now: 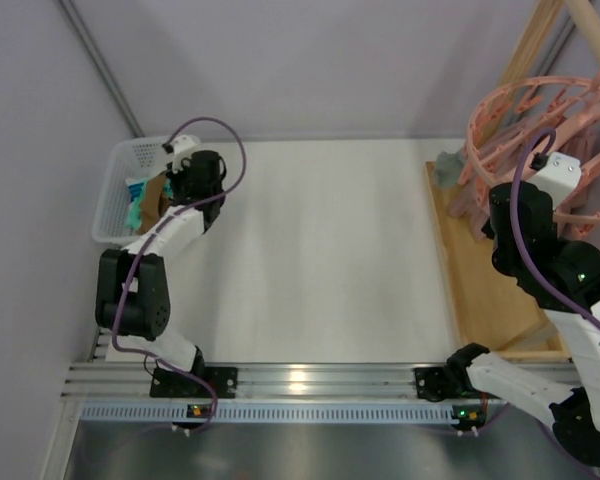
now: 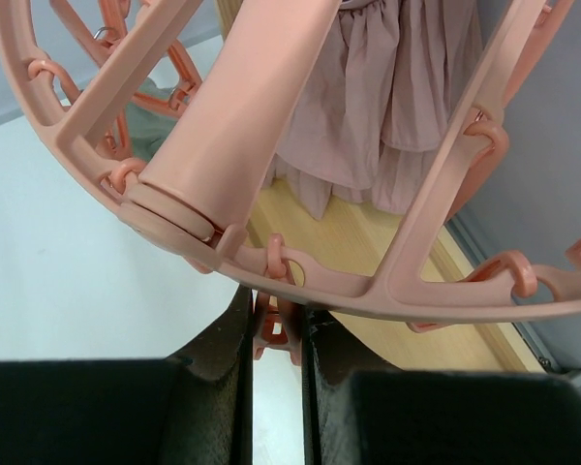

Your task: Remove the socks clipped to the hanger

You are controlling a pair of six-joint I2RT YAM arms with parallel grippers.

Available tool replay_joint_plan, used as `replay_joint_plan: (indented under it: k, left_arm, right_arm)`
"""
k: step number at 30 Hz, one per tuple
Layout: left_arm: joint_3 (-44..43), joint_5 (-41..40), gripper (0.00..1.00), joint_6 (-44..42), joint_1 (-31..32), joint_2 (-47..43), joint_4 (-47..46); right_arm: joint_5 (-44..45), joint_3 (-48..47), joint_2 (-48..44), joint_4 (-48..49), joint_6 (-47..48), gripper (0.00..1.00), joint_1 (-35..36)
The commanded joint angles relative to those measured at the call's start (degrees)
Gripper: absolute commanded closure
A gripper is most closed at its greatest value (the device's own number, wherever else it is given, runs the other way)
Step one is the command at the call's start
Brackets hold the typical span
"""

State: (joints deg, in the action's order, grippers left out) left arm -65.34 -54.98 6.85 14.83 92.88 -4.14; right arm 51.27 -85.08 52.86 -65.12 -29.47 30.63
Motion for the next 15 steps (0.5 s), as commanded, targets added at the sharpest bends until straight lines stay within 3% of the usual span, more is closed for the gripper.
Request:
replay_joint_plan:
  k: [1, 4, 6, 7, 8, 9, 12, 15]
  left_arm:
    - [4.77, 0.48, 1.00, 13.42, -9.87, -2.44, 1.33]
    - [3.56, 3.56, 1.00, 18.36, -17.36, 0.62, 1.51]
    - [2.24, 10.04, 0.97, 22.04, -22.00, 4.04, 2.47]
    - [0.15, 13.46, 0.81, 22.76, -23.69, 5.37, 2.65]
    - [-1.18, 14.98, 0.57, 23.72, -24.84, 6.51, 3.52]
    - [-2.93, 15.43, 0.02, 27.56, -25.72, 8.52, 8.66]
    - [-4.10, 17.97, 0.02, 30.40, -26.96, 8.03, 9.59]
    - [0.29, 19.11, 0.02, 35.94, -25.91, 2.51, 9.50]
  right_arm:
    - [-1.08, -0.79, -0.57, 0.96, 1.52, 1.00, 0.30]
    - [-1.87, -1.76, -0.39, 0.44, 1.61, 1.00, 0.30]
    - [-1.87, -2.28, -0.30, 0.17, 1.79, 1.00, 0.30]
    - [-1.87, -2.37, -0.13, 0.08, 1.79, 1.00, 0.30]
    - [-1.87, -2.46, -0.21, 0.08, 2.05, 1.00, 0.30]
    - [-1.70, -2.46, -0.04, -0.18, 2.14, 1.00, 0.39]
    - [-1.52, -1.94, -0.30, -0.09, 2.14, 1.00, 0.30]
    - [-2.13, -1.41, -0.13, -0.09, 1.79, 1.00, 0.30]
